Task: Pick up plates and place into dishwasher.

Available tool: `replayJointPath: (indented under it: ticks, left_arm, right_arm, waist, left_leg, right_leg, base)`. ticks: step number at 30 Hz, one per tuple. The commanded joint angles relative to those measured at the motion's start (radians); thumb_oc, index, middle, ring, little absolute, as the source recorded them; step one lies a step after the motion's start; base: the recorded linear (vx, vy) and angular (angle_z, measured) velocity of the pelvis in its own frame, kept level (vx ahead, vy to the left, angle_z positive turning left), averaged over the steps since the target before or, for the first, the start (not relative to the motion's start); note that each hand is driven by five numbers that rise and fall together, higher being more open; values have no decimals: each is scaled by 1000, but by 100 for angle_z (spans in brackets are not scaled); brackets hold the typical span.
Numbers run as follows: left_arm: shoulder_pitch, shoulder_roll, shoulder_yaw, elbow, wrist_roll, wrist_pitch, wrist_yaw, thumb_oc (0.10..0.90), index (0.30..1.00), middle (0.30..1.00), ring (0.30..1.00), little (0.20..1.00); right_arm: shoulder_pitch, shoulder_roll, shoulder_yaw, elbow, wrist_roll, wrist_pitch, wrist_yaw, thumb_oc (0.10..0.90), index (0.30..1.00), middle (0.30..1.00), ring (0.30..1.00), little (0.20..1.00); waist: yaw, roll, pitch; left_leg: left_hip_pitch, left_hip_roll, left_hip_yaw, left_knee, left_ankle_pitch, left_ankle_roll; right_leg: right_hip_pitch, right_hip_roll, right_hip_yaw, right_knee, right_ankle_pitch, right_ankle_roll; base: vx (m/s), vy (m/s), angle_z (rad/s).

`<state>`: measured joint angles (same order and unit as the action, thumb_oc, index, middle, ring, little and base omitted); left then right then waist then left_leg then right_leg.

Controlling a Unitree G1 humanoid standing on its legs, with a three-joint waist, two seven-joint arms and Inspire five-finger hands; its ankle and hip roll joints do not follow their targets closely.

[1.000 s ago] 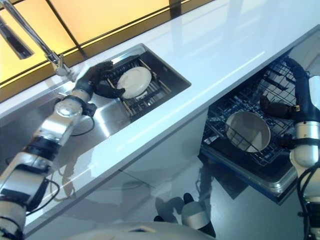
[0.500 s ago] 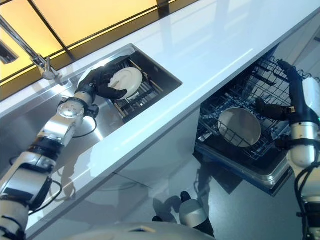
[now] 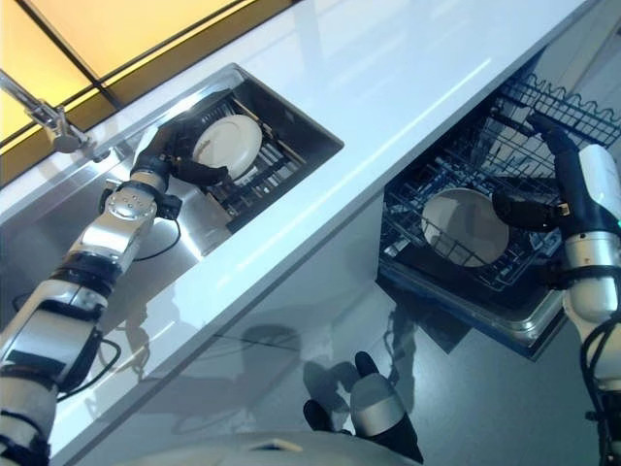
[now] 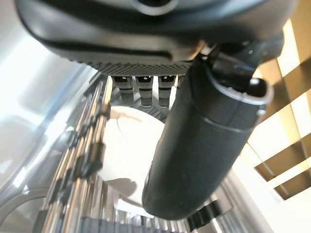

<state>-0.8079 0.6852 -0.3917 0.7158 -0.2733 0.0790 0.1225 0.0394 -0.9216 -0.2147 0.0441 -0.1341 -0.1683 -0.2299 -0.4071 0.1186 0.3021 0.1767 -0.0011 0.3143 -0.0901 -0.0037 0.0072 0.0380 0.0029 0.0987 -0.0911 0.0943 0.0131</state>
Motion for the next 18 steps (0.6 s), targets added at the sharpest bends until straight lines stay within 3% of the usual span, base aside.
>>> replayJointPath:
  ticks: [1,10,18]
  left_arm:
    - [-197,67,-35,32,49,-60,83,800,900,900,900,900]
    - [-262,22,-69,61,14,-28,127,800,900,900,900,900]
    - [-264,-19,-77,67,77,13,218,800,900,900,900,900]
  right_arm:
    - [-98,-87,-23,-45,32,-86,-53,800,900,900,900,900]
    - [-165,-92,24,-35,25,-78,-102,800,900,900,900,900]
    - [-192,-91,47,-26,34,-71,-140,800,900,900,900,900]
  waist:
    - [-2,-21,-65]
    - [-29,-21,-1]
    - [-41,-26,38]
  left_leg:
    - [-36,-8,18,31,-21,3]
    - [-75,-6,45,45,-23,-1]
    - [-94,-1,64,61,-25,-5]
  right_leg:
    - [-43,-8,-50,98,-67,92]
    - [-90,-11,-41,110,-70,94]
    - [-108,-12,-45,119,-73,93]
  base:
    - [0,0,0]
    - [-49,-23,-4]
    - [-37,-41,-7]
